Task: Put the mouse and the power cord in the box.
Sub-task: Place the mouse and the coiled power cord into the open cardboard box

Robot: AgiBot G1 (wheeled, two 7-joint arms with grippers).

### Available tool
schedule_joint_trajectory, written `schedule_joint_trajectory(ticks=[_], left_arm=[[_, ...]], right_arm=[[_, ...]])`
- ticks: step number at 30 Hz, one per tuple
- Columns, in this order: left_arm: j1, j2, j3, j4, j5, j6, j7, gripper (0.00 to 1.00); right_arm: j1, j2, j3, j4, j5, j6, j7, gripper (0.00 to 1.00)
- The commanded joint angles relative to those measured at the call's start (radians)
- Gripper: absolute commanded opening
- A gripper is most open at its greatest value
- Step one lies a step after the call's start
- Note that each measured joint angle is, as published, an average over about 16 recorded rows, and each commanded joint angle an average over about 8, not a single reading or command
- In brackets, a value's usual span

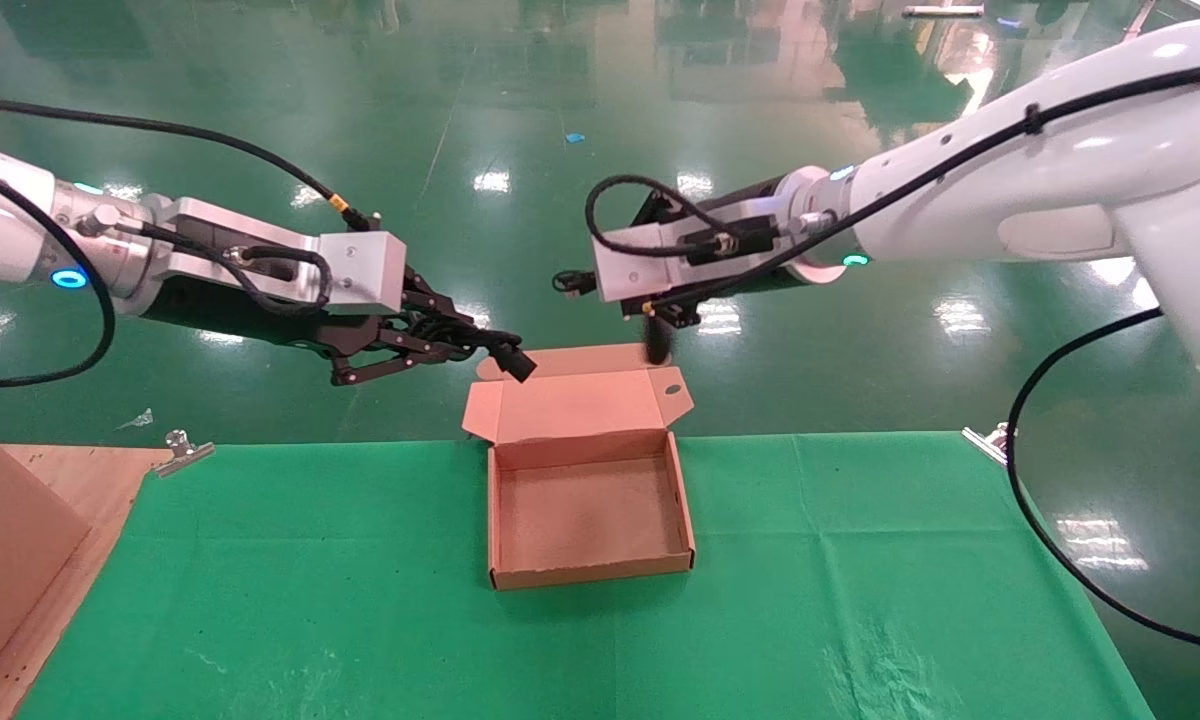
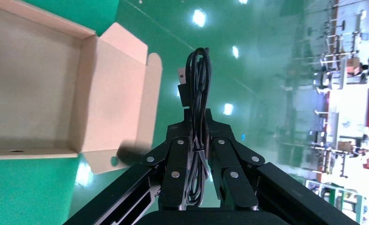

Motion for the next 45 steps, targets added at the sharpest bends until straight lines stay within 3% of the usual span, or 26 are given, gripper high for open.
schedule_joint_trajectory(ticks=[1,8,14,21,25,30,31,38,39,45], left_arm=[[-0.007,0.009,-0.003,0.014,-0.004,-0.001,0.004,0.0],[0.031,0.035,-0.024,0.036,-0.035,-0.068,0.053,0.0],[0.15,0.096,-0.043,0.027,-0.057,-0.315,0.161,0.0],[0.335,0.182,-0.049,-0.076,-0.097,-0.577,0.194,0.0],[0.45,0.191,-0.004,-0.193,-0.127,-0.636,0.159,0.0],[0.541,0.193,0.119,-0.308,-0.137,-0.698,0.05,0.0],[0.553,0.193,0.146,-0.325,-0.137,-0.717,0.028,0.04],[0.587,0.189,0.302,-0.4,-0.178,-0.819,-0.113,0.9],[0.585,0.188,0.319,-0.405,-0.186,-0.825,-0.126,0.99],[0.572,0.186,0.406,-0.417,-0.23,-0.858,-0.169,1.0]], right_arm=[[-0.004,0.001,-0.026,0.019,0.015,0.01,0.021,0.0],[0.009,0.006,-0.096,0.015,0.054,0.024,0.061,0.0],[0.039,0.016,-0.124,-0.037,0.082,0.0,0.071,0.0],[0.067,0.029,-0.132,-0.104,0.113,-0.082,0.042,0.0],[0.069,0.034,-0.133,-0.144,0.125,-0.118,0.013,0.0],[0.064,0.038,-0.133,-0.19,0.135,-0.152,-0.027,0.0],[0.064,0.038,-0.133,-0.198,0.137,-0.157,-0.035,0.0],[0.06,0.04,-0.128,-0.244,0.151,-0.184,-0.09,0.0],[0.059,0.039,-0.127,-0.249,0.154,-0.189,-0.097,0.0],[0.05,0.034,-0.123,-0.277,0.166,-0.219,-0.126,0.0]])
